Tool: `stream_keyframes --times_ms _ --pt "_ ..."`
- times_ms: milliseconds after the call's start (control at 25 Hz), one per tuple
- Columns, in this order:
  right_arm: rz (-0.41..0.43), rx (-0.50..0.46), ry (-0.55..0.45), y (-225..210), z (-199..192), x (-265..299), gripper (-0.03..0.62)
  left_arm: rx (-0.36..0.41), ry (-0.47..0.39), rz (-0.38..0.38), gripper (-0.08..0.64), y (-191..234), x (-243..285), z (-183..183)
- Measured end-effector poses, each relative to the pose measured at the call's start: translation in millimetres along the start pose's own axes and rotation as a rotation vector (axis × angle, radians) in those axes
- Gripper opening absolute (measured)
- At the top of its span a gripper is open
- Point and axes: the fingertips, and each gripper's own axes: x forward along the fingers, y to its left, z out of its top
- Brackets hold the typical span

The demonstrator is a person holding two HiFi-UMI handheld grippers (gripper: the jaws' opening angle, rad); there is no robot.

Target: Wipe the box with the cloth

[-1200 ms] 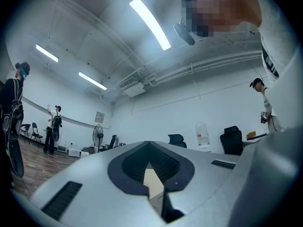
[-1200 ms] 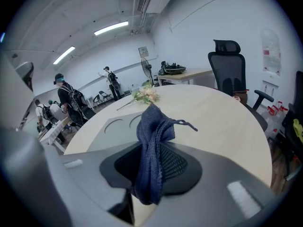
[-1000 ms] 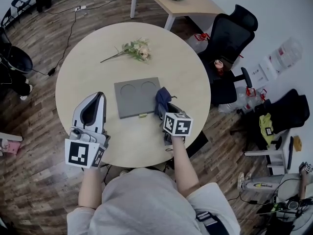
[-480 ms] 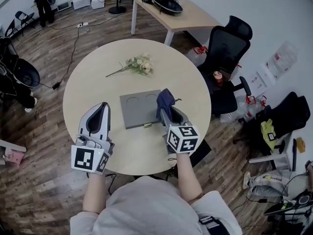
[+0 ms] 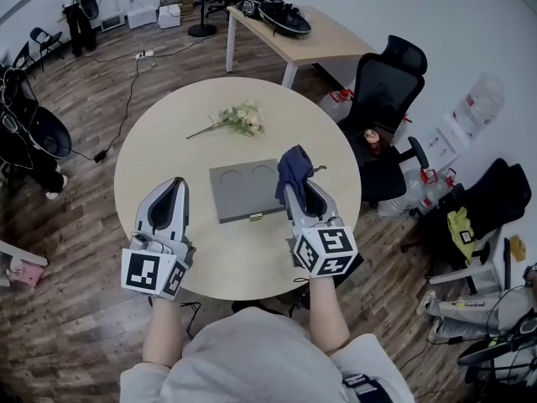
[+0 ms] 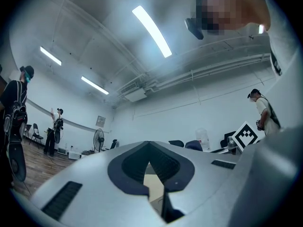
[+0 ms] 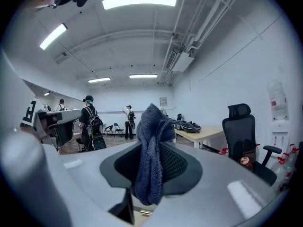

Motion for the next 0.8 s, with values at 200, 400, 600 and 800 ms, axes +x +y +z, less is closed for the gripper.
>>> stream_keyframes --times_ms 200,400,600,800 --pt "-0.015 -0.038 -0.062 9 22 -21 0.123 0.007 -0.006 0.006 0.008 -2 -13 8" --pt "-0.03 -0.083 -0.108 15 35 -43 0.123 0.013 -0.013 0.01 0.008 -10 -25 13" --pt "-0.044 -0.119 -0.143 23 42 -61 0.123 0.007 -0.019 0.004 0.008 -17 -35 17" --pt "-0.053 -0.127 -0.164 28 44 -74 0.123 0.009 -0.025 -0.001 0.008 -23 -43 20"
